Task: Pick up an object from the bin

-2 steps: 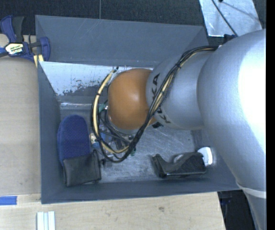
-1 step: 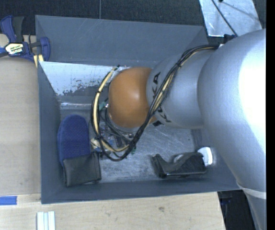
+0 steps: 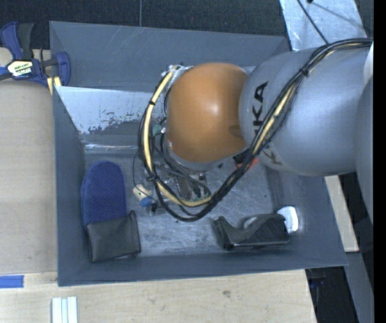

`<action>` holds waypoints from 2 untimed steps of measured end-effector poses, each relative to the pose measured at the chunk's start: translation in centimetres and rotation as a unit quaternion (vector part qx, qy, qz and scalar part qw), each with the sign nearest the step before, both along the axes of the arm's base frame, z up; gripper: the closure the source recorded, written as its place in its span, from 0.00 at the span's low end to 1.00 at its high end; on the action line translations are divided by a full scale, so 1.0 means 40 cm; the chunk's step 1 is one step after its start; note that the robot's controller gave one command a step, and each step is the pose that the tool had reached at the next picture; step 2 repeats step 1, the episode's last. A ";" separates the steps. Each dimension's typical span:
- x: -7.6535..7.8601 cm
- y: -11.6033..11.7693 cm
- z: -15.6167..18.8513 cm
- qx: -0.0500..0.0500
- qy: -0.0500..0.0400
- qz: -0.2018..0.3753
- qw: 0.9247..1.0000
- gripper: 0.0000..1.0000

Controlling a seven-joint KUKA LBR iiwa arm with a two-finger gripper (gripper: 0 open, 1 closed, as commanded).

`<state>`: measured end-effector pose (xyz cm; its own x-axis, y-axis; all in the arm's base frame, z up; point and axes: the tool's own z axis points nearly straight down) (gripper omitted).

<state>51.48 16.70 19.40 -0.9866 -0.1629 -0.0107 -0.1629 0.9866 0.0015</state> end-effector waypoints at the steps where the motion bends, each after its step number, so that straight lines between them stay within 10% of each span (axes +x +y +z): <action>1: -0.004 0.006 0.095 0.000 0.001 -0.003 1.000 1.00; 2: -0.004 0.006 0.095 0.000 0.001 -0.003 1.000 1.00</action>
Offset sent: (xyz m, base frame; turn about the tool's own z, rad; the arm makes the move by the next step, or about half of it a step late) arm -0.0034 0.0024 0.0350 0.0064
